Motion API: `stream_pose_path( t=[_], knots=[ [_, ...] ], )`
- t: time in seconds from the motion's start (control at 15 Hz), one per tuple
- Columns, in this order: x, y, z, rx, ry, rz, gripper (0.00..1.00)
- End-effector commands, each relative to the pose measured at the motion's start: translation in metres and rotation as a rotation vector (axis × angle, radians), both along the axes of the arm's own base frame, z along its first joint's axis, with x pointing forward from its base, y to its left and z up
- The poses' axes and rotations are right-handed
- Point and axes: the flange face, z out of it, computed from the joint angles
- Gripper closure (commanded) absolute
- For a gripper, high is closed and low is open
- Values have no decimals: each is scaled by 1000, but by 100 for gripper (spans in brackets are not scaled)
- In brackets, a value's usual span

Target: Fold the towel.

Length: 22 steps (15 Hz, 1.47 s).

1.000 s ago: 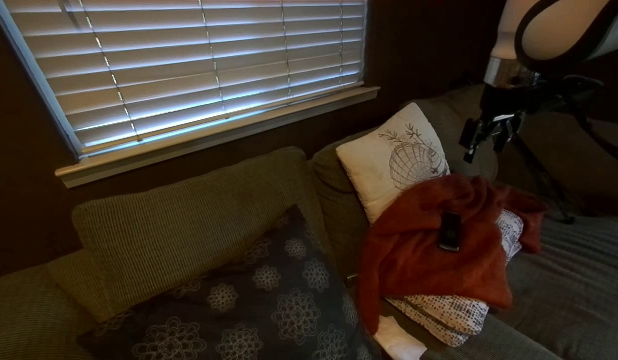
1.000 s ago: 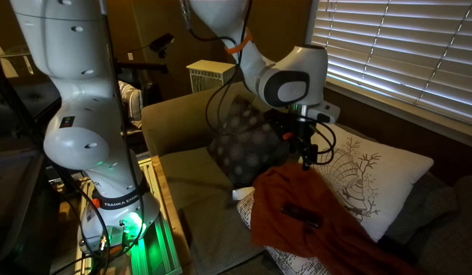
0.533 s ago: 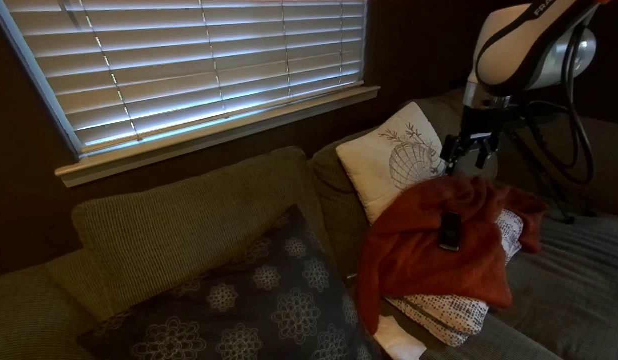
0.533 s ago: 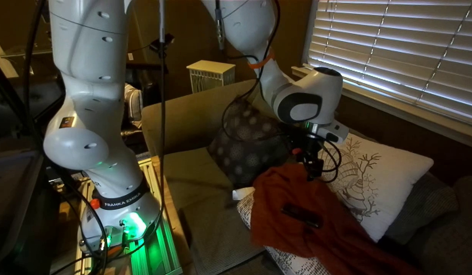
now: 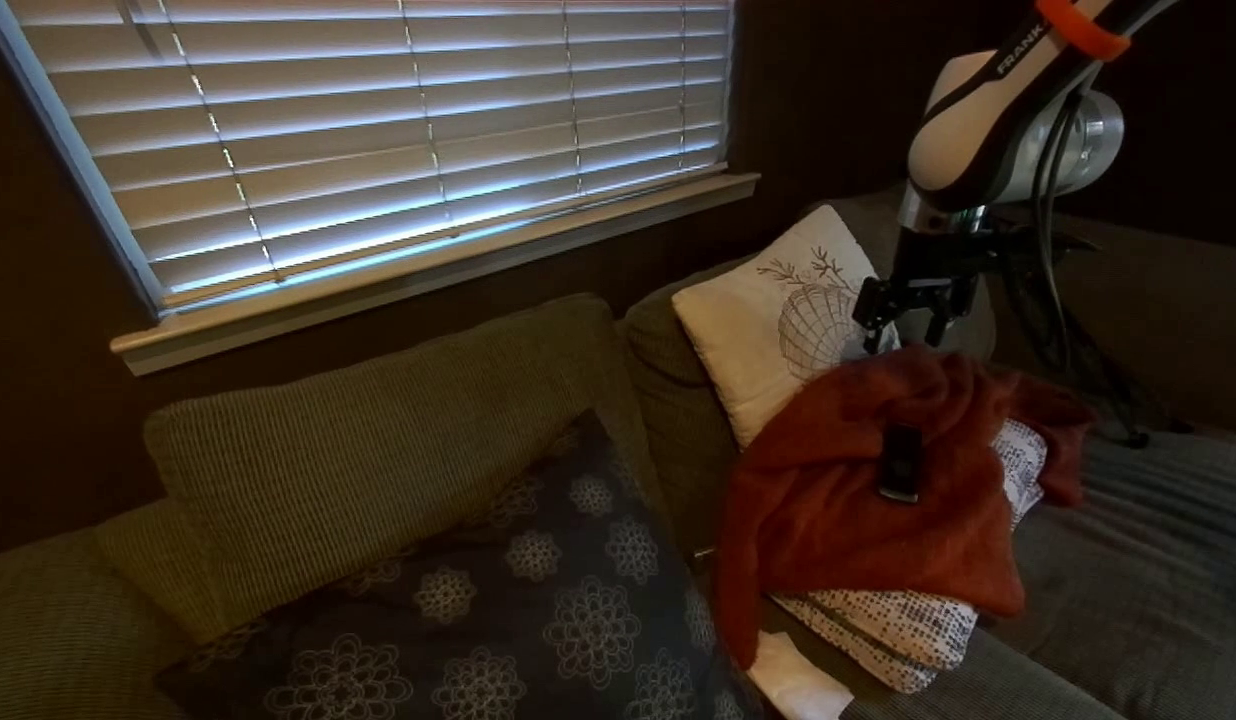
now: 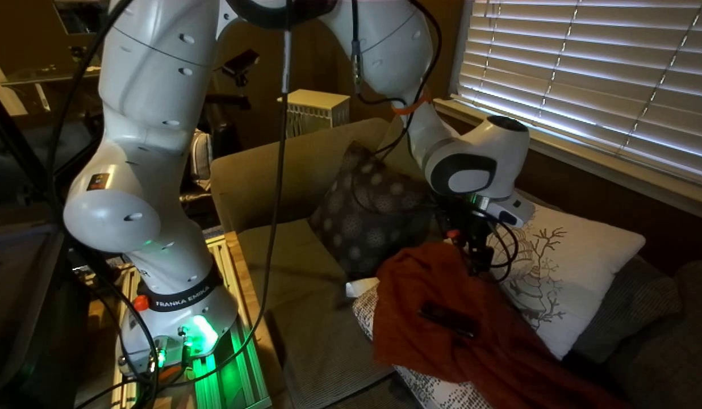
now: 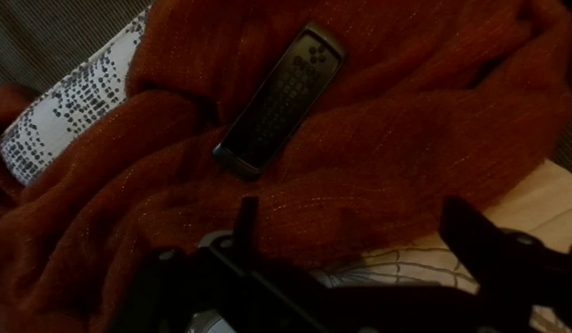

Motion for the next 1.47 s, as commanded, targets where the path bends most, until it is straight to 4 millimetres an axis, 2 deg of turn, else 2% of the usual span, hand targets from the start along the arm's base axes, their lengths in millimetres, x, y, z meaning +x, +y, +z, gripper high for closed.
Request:
stream_pose_path(
  t=[0.0,0.87,1.0,1.4],
  knots=[
    [18,-4,-15,34,5,-91,0],
    [48,-10,-42,62,8,-304,1],
    [50,-10,-45,77,20,-317,24],
    [54,-11,-51,103,56,-345,66]
  ],
)
